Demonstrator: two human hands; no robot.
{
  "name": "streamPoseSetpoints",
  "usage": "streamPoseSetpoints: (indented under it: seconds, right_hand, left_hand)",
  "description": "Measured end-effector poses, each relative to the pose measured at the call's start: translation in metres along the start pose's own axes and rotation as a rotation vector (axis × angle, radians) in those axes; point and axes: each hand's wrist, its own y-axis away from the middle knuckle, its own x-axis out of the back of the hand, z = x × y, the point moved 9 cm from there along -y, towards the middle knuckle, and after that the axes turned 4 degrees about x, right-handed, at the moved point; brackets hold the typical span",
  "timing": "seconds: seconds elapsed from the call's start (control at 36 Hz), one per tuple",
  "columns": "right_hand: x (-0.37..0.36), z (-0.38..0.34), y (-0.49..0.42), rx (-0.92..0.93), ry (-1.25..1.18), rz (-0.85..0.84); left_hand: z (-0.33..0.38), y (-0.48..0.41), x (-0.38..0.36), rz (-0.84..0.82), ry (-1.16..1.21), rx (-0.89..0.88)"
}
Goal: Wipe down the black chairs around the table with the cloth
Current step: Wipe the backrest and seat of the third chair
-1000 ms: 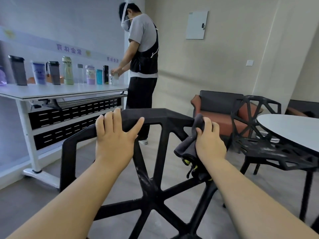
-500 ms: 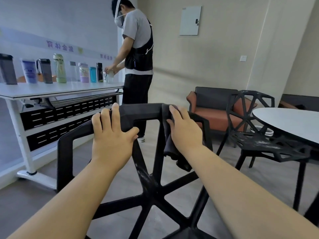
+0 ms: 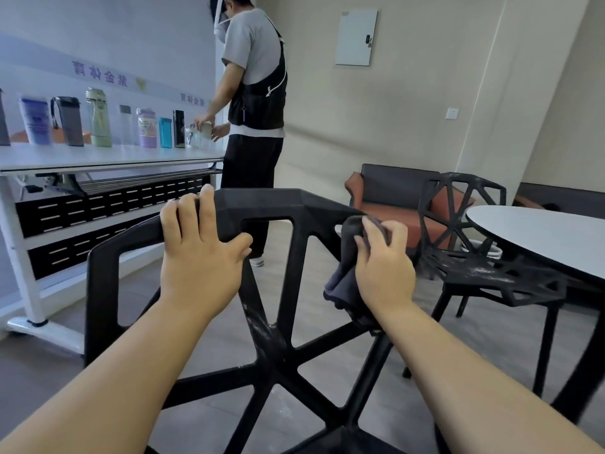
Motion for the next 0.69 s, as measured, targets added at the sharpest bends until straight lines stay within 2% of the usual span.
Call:
streamPoseSetpoints:
  seconds: [0.06, 0.11, 0.19, 0.36, 0.47, 0.56, 0.64, 0.69]
  right_hand:
    - [0.009, -0.011, -0.018, 0.055, -0.005, 0.092]
    - [0.012, -0.011, -0.033, 0.024, 0.001, 0.121]
    - [-0.011, 0.007, -0.035, -0.082, 0.074, -0.053]
    - [-0.019, 0.045, 0.007, -0.172, 0.159, -0.081]
    - [-0.028, 0.074, 0.054, -0.359, 0.235, -0.322]
    - [-0.034, 0.08, 0.075, -0.366, 0.337, -0.47]
    - [-0.027, 0.069, 0.072, -0.398, 0.281, -0.529]
    - [-0.015, 0.055, 0.061, -0.386, 0.204, -0.448]
  left_hand:
    - [0.001, 0.0, 0.0, 0.006, 0.0, 0.004]
    - [0.001, 0.0, -0.001, 0.01, 0.0, 0.011]
    - [0.002, 0.0, -0.003, 0.006, -0.003, 0.025]
    - [0.003, 0.0, -0.002, 0.025, 0.032, 0.039]
    - [0.003, 0.001, 0.0, 0.026, 0.05, 0.053]
    - [0.004, 0.001, 0.0, 0.024, 0.041, 0.063]
    - [0.005, 0.002, -0.001, 0.01, 0.031, 0.056]
    - [0.005, 0.003, -0.003, -0.009, 0.037, 0.043]
